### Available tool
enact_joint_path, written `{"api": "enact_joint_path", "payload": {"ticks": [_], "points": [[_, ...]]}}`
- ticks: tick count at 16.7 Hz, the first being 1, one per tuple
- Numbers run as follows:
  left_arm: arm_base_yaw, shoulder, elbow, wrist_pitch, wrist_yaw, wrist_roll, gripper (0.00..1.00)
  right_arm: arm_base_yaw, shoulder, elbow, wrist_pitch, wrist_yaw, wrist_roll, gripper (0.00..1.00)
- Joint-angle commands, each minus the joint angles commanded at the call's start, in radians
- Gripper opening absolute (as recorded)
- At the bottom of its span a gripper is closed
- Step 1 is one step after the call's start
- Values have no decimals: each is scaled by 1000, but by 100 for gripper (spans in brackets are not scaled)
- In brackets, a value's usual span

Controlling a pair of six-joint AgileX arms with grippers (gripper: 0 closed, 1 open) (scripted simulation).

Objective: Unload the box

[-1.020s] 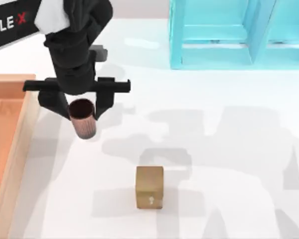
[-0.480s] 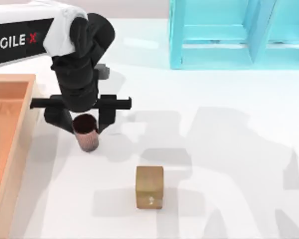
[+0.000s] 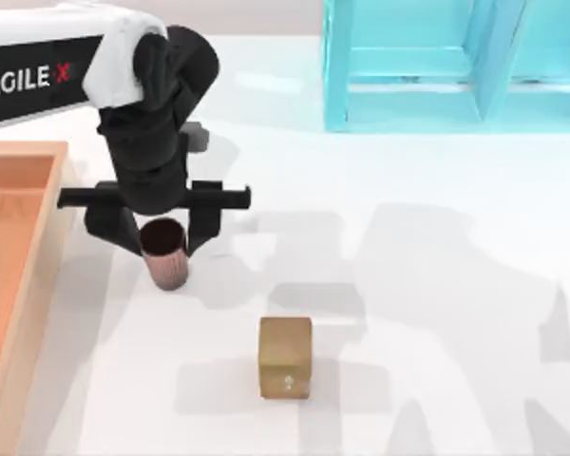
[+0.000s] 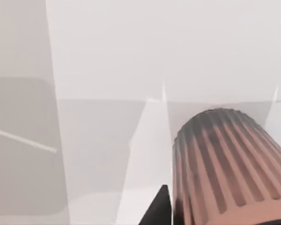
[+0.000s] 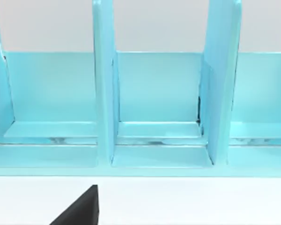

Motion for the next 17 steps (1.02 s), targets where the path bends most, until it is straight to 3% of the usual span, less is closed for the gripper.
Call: {"api": "enact_joint_path", "payload": {"ticks": [7, 17], "points": [[0, 0, 0, 0, 0, 0, 98, 0, 0, 0, 0, 0, 0, 100], [0, 0, 3, -3, 0, 0, 100, 0, 0, 0, 0, 0, 0, 100]]}}
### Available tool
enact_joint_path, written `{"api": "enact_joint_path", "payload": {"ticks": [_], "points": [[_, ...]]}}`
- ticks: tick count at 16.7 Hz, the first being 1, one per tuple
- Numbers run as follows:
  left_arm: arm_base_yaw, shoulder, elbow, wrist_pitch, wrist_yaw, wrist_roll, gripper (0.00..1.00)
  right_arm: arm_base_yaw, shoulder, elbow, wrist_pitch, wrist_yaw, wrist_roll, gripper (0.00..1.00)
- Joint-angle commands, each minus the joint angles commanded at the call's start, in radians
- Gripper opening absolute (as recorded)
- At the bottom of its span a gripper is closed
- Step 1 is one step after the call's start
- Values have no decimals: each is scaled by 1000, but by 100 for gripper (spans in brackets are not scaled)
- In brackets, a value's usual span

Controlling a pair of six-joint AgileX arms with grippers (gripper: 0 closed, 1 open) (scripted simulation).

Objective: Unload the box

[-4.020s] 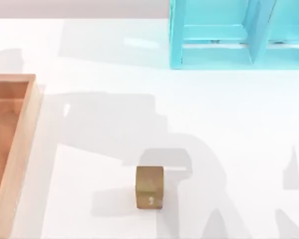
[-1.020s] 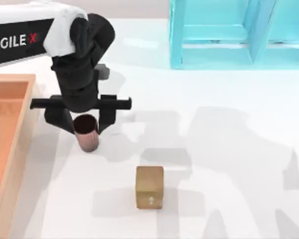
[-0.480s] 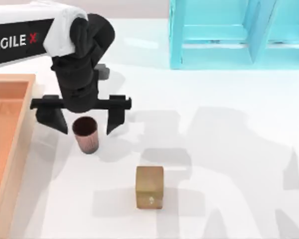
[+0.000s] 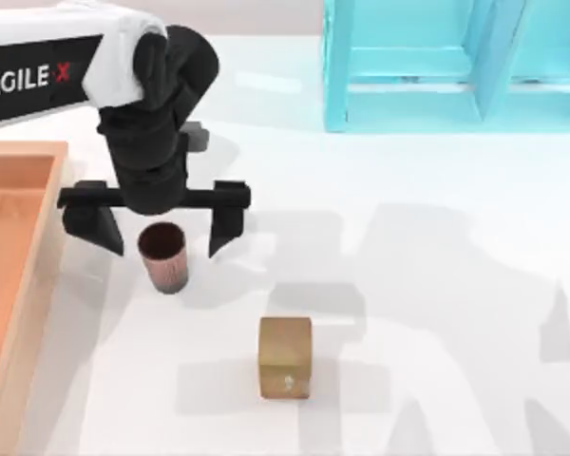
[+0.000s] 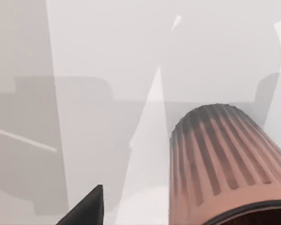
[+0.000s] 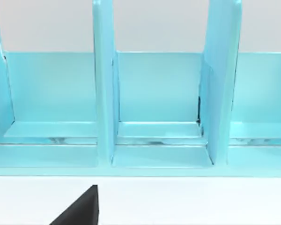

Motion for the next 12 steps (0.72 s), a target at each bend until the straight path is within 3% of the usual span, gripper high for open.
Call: {"api": "enact_joint_path", "payload": {"ticks": [9, 12], "points": [[-3, -41, 292, -341, 0, -4, 100, 0, 0, 0, 0, 0, 0, 100], [-3, -50, 323, -373, 0, -4, 100, 0, 0, 0, 0, 0, 0, 100]]}}
